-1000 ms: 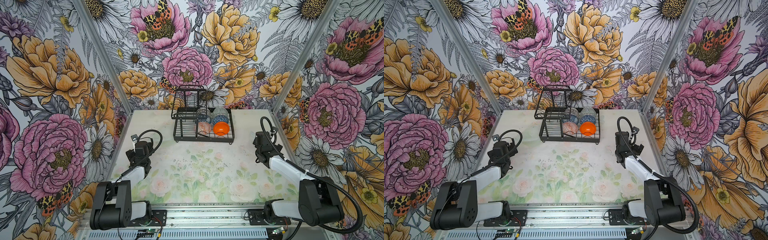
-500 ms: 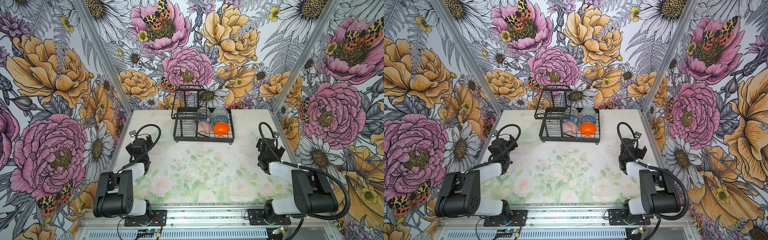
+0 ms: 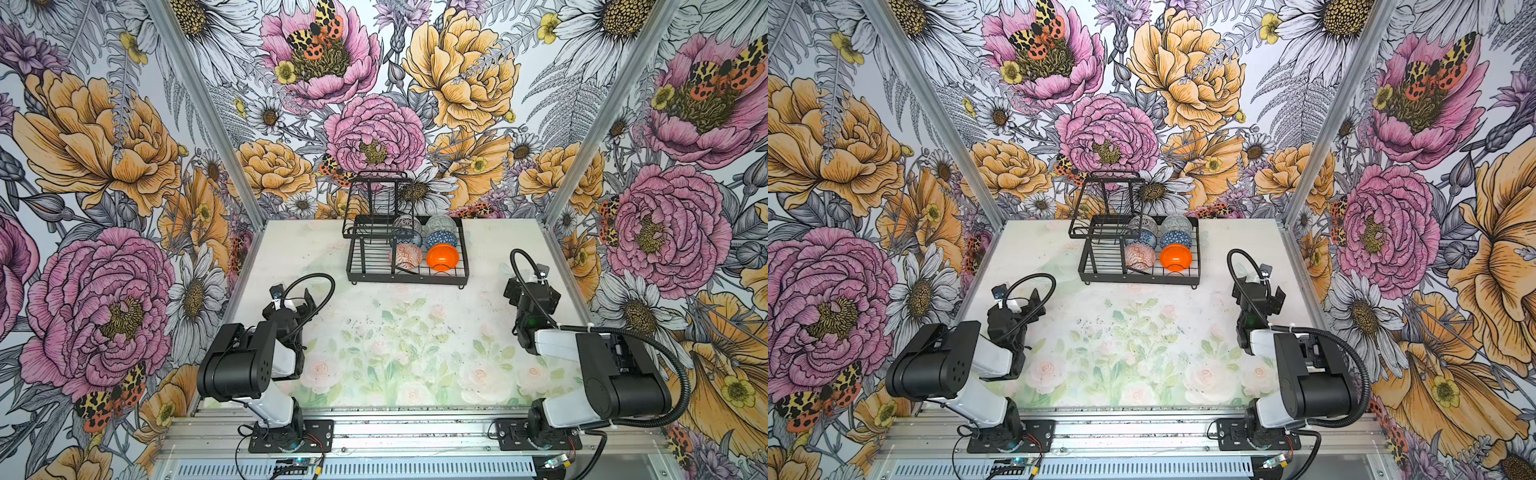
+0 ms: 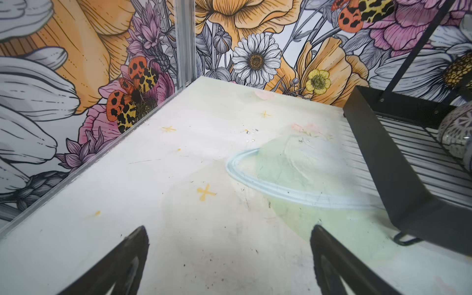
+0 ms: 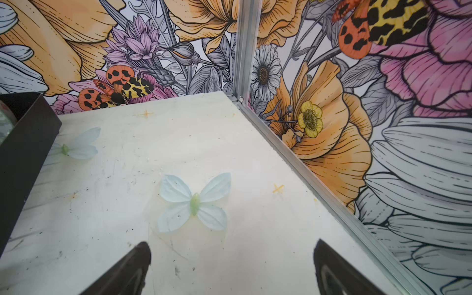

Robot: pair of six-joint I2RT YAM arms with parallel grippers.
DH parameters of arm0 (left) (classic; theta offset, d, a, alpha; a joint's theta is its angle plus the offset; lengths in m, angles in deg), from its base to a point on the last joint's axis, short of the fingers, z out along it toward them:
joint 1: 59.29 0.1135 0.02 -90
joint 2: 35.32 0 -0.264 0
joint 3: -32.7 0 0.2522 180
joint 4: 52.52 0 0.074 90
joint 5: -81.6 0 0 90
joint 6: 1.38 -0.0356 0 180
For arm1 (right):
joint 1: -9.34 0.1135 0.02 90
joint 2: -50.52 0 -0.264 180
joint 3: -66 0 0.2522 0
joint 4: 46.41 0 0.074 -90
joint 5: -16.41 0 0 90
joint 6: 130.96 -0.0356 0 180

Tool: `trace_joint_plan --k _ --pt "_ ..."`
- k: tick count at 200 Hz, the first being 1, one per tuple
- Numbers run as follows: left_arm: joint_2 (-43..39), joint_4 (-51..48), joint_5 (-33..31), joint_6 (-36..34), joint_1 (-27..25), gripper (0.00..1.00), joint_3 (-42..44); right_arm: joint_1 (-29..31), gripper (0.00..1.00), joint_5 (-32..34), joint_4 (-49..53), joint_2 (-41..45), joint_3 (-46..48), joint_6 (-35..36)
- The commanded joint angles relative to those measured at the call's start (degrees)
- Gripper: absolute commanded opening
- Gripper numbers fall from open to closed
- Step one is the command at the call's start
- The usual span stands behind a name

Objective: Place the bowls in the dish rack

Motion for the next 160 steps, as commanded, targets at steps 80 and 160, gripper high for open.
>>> trace_joint_plan --k 80,160 --pt "-2.95 -14.81 6.15 -7.22 -3.75 0.99 -11.54 -0.28 0.99 -9.89 -33.12 -5.39 11.46 4.57" --pt "-2.89 -14.83 6.76 -7.08 -3.44 0.99 -11.56 -0.27 1.00 -9.78 -12.09 -3.68 1.41 4.17"
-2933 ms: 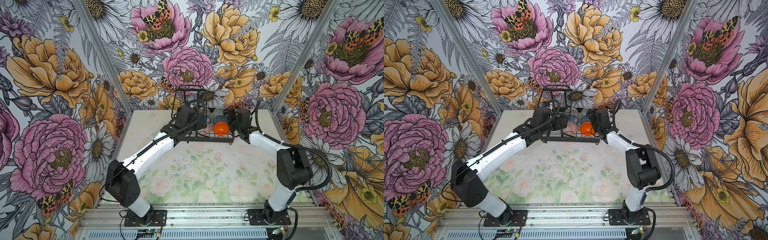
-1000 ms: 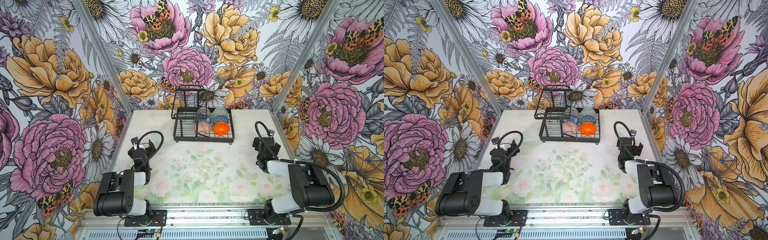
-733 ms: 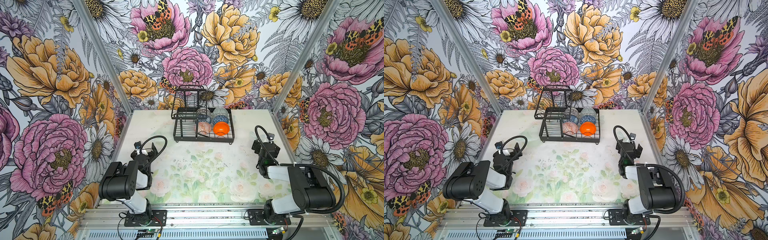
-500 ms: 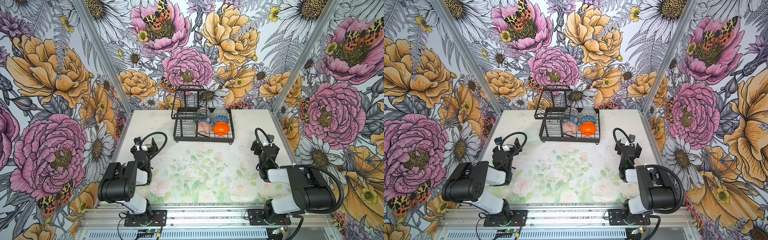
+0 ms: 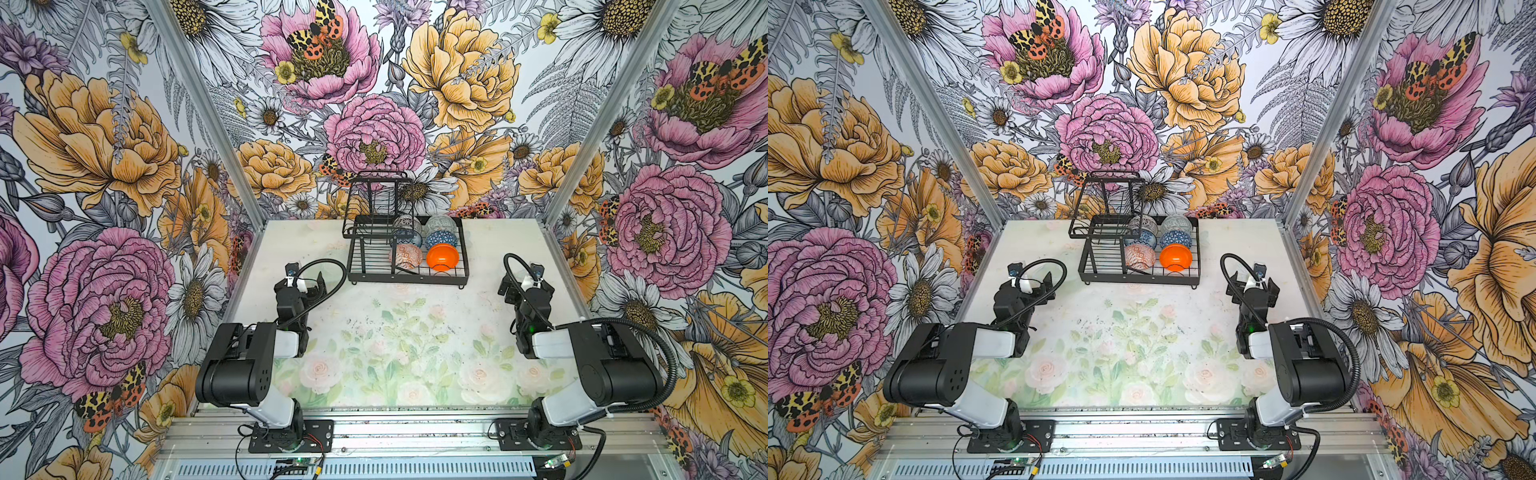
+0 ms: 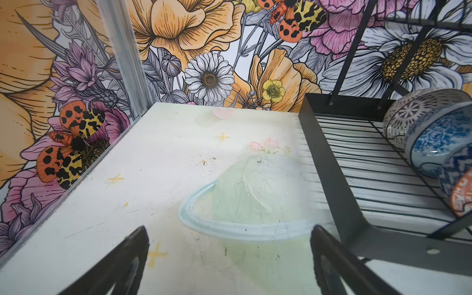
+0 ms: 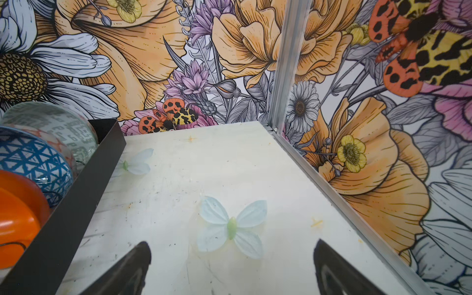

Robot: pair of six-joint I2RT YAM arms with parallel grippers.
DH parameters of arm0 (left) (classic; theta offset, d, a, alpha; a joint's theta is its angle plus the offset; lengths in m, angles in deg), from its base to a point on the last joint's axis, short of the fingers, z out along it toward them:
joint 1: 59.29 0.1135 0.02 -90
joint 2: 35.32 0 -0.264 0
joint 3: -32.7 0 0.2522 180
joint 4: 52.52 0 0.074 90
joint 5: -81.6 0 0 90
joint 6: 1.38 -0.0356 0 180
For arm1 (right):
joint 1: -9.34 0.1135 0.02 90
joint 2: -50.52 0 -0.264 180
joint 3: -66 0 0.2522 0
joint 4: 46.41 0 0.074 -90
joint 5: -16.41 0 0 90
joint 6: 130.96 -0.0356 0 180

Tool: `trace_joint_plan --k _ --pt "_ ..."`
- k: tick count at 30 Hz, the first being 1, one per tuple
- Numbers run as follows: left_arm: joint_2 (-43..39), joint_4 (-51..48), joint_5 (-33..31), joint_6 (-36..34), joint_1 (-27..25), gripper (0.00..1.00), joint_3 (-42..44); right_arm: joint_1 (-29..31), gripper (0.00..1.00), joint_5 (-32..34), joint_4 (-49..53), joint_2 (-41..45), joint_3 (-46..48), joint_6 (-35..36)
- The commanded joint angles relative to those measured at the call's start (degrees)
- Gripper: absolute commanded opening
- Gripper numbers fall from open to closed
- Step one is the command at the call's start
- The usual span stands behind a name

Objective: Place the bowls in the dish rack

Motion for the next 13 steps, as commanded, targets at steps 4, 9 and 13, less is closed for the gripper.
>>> trace_joint_plan --k 4,9,13 --pt "-0.63 -0.18 1.31 -0.98 0.21 0.99 -0.10 -0.16 0.99 -0.36 4.37 0.69 -0.75 0.26" --pt "-0.57 -0.50 2.19 -0.65 0.62 0.99 -0.28 -0.16 1.00 -0.32 4.48 0.76 -0.75 0.19" --pt "-0.49 -0.14 2.29 -0.66 0.63 0.99 -0.15 -0.16 1.00 -0.36 4.51 0.75 -0.71 0.17"
